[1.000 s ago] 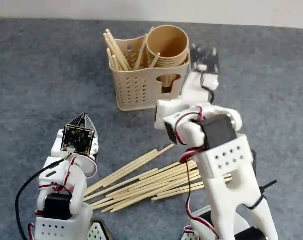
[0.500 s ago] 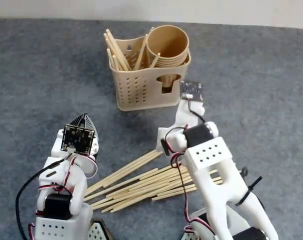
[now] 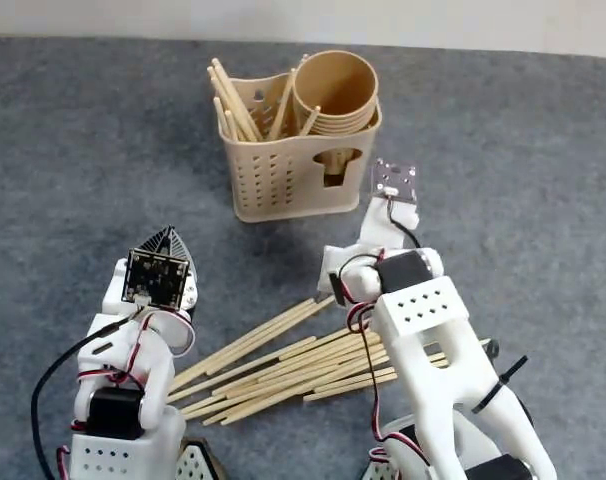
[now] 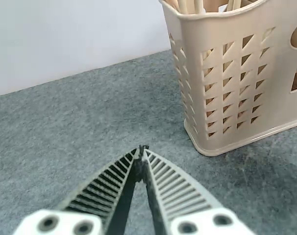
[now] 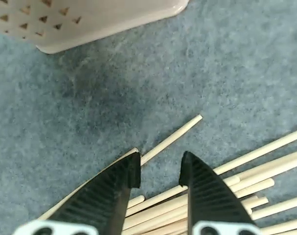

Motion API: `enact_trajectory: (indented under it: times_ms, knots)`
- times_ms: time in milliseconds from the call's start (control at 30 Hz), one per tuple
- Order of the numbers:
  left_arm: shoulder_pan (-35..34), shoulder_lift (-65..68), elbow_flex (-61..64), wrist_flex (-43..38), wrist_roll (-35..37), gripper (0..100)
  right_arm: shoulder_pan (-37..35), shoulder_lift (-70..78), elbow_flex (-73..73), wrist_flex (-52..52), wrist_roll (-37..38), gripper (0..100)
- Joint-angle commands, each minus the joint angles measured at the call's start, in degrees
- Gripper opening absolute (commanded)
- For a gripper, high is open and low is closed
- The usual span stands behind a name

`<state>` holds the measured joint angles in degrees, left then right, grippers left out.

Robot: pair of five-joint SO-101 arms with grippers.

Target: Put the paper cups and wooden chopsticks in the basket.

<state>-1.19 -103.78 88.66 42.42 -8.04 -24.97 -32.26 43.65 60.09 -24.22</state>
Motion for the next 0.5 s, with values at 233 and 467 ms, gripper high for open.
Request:
enact_trajectory:
  times_ms: [233, 467]
  knots:
    - [-0.1, -0.3, -0.3, -1.1, -0.4, 1, 2.9, 17.3, -5.4, -1.1, -3.2, 13.5]
    - [-0.1, -0.3, -0.3, -1.1, -0.4, 1, 3.5, 26.8, -12.0, -1.2, -3.7, 13.5]
